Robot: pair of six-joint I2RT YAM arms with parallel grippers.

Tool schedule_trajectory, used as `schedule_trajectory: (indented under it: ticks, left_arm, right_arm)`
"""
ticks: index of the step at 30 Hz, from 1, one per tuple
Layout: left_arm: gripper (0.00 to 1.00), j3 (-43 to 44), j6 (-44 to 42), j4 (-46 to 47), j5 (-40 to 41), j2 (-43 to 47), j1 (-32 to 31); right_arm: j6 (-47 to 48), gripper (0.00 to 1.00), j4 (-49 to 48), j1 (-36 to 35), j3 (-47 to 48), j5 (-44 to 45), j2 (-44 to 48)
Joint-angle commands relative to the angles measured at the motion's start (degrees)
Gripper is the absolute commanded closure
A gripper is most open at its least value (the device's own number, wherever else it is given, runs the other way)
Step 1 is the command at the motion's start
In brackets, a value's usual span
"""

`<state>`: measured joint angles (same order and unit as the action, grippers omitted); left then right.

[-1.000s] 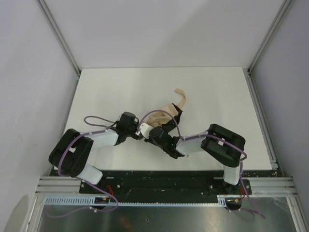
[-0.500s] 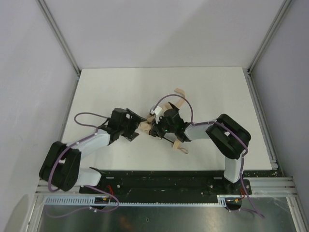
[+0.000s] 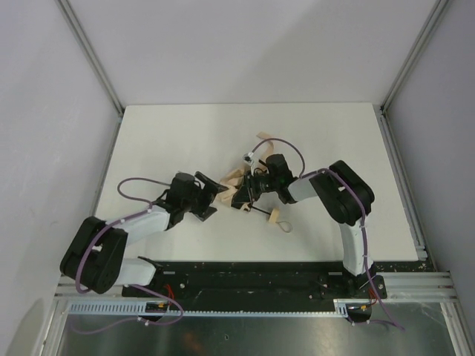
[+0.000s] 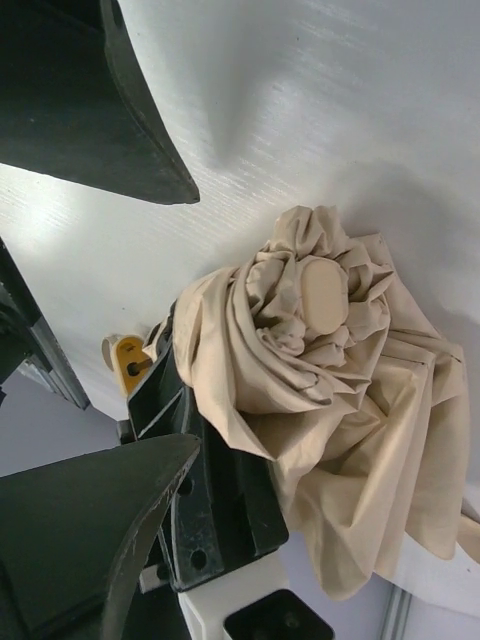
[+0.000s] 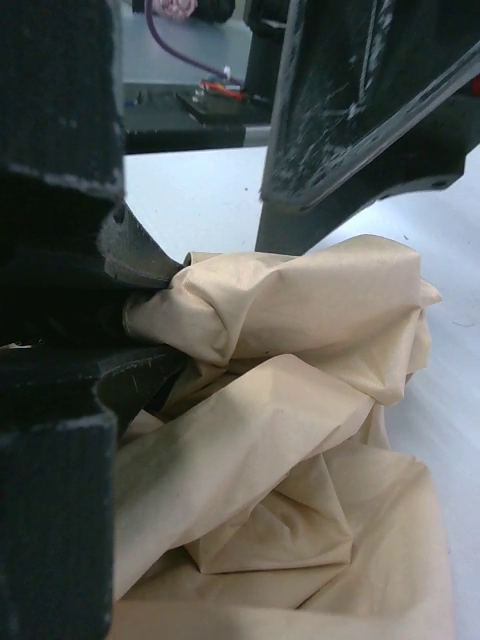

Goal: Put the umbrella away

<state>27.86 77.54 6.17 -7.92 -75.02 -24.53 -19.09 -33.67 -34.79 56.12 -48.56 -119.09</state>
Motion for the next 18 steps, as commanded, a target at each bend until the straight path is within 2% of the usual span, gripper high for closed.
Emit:
schedule_trajectory:
  ticks: [1, 6, 8, 11, 14, 18]
  left_arm:
    - [0.0, 0.2, 1.1, 5.9, 2.3, -2.9, -1.1]
    - [0.02, -0.2, 0.7, 10.6, 7.1, -5.7, -1.9]
    - [0.05, -0.5, 0.5, 12.3, 8.5, -7.1, -2.3]
    - [0.16, -1.3, 0.2, 14.1, 10.2, -9.7, -2.8]
    - [0.31, -2.5, -0.2, 15.9, 10.5, -12.5, -3.0]
    - [0.57, -4.8, -1.3, 17.7, 10.7, -13.3, -3.0]
  right_arm:
    - [-5.4, 1.0, 17.9, -0.8, -4.2, -1.9, -7.7]
    - [-5.6, 1.0, 17.0, -0.9, -4.1, -2.9, -7.7]
    - [-6.1, 1.0, 16.3, -1.0, -4.1, -3.4, -7.7]
    - [-7.3, 1.0, 14.8, -1.0, -3.9, -4.8, -8.0]
    - [-7.3, 1.0, 14.9, -1.2, -3.3, -5.8, -8.2]
    - [-5.8, 1.0, 17.3, -1.6, -2.4, -5.9, -7.4]
